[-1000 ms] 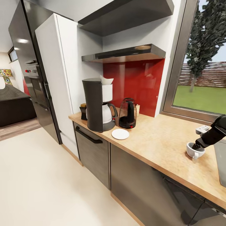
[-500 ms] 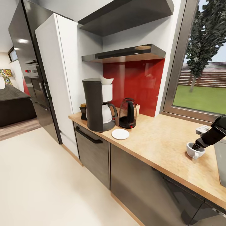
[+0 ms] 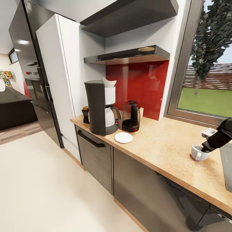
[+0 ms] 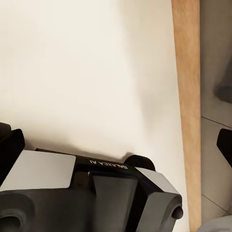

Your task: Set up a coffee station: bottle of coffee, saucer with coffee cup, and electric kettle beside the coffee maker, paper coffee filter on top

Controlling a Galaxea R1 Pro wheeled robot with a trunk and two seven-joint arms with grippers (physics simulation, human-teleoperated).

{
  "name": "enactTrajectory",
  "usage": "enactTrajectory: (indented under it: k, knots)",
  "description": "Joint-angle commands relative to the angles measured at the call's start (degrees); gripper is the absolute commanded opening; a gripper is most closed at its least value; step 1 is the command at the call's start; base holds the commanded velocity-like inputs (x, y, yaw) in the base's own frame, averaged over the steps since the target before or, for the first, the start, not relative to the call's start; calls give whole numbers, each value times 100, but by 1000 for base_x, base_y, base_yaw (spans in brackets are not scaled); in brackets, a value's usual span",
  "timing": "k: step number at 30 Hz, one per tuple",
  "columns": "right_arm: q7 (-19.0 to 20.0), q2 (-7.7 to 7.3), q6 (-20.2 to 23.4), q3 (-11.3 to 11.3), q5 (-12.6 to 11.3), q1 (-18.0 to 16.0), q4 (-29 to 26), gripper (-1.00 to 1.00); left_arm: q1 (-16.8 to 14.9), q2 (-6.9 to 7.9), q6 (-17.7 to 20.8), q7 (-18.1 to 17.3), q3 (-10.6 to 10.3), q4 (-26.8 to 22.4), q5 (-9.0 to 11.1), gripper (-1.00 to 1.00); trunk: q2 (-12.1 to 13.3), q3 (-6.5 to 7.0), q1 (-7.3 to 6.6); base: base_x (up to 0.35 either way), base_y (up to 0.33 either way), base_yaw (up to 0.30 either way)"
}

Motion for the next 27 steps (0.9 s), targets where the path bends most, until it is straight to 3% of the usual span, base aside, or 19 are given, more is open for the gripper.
enactTrajectory:
  k: [1,12,22,27]
  knots:
    - [-5,-3,167,36,-289,4,-13,-100,-5,2,44,-12,-47,-2,60,100,-3,-9,1,0,0,0]
    - [-5,-3,168,36,-285,4,-13,-100,-5,2,40,-12,-47,-1,60,100,-3,-9,1,0,0,0]
    - [6,30,182,39,-280,4,-49,-100,-5,-2,47,-12,-50,-7,60,100,398,171,-219,0,0,0]
    - [14,211,199,21,-279,4,-73,-100,-5,-6,47,-12,-54,-7,60,100,479,206,-263,0,0,0]
